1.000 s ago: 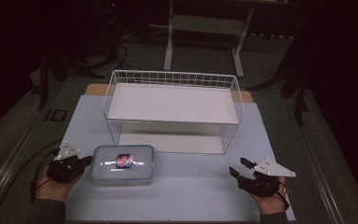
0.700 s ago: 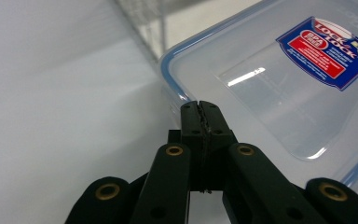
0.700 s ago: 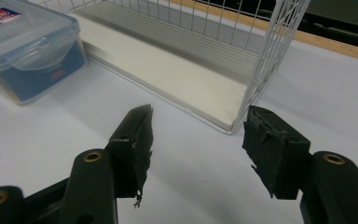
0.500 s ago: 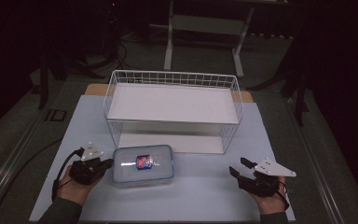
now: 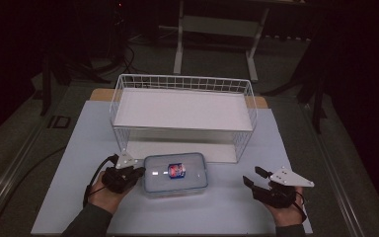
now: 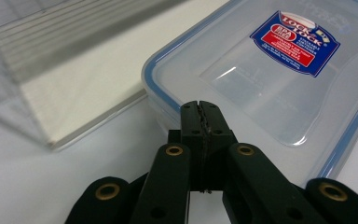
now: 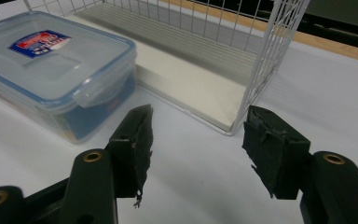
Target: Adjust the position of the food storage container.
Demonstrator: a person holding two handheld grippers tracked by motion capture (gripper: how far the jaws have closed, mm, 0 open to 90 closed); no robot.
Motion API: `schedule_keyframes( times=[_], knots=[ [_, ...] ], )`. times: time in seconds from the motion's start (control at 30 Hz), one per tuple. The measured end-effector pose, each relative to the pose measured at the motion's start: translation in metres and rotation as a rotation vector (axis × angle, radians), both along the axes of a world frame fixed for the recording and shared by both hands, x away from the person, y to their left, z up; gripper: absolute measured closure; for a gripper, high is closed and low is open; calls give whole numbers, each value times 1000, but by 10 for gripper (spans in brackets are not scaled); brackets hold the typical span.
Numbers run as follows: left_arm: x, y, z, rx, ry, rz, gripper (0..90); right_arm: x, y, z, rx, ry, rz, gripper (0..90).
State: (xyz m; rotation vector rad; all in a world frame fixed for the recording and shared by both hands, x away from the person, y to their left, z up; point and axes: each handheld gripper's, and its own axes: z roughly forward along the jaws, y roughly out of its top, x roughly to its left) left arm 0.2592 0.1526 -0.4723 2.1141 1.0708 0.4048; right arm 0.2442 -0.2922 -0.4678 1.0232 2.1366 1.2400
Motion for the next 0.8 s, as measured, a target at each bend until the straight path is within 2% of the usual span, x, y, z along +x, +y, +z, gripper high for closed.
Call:
schedule_keyframes(
  times=[0.23, 0.43, 0.6, 0.67, 0.8],
  knots=[
    [7, -19, -2, -23, -9, -19, 894, 0, 1, 0, -1, 2, 2, 415],
    [16, -31, -4, -44, -20, -10, 894, 1, 1, -1, -2, 4, 4, 415],
    [19, -34, -6, -56, -34, -9, 888, 1, 0, -1, -1, 4, 2, 415],
    [20, -31, -6, -94, -36, -2, 858, 1, 0, -1, -1, 3, 2, 415],
    [20, -31, -6, -105, -43, -2, 803, 1, 0, 0, -2, 2, 1, 415]
  ],
)
